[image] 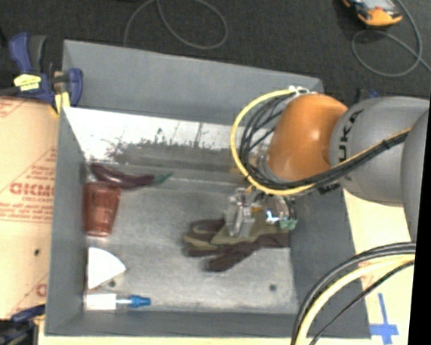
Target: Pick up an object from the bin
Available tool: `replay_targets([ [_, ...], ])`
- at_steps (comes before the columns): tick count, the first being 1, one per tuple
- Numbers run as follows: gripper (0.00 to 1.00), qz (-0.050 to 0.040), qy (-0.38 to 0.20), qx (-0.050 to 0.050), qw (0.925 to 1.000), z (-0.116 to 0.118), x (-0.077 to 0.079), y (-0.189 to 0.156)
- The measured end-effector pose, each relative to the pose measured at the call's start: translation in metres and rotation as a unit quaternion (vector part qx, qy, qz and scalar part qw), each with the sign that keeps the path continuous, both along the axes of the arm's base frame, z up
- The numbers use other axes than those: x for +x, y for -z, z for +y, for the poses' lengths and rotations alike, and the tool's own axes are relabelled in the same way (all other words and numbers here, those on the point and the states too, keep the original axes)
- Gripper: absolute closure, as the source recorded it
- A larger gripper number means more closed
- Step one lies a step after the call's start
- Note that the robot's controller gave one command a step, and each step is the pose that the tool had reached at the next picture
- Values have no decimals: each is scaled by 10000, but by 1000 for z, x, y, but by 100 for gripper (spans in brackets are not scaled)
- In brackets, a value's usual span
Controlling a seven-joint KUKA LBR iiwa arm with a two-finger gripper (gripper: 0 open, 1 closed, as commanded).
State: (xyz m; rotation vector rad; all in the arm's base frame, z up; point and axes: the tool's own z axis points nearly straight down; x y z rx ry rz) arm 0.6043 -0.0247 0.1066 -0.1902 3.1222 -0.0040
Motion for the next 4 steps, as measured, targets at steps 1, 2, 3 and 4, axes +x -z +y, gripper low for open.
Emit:
replay_targets([
  [1, 100, 14, 660, 11, 9978, -6, 9, -43],
  [2, 100, -19, 656, 4, 9978, -7, 14, -81],
  [3, 100, -33, 437, -4, 9990, 19, 18, -72],
  [4, 100, -27, -596, -8, 9982, 12, -20, -48],
])
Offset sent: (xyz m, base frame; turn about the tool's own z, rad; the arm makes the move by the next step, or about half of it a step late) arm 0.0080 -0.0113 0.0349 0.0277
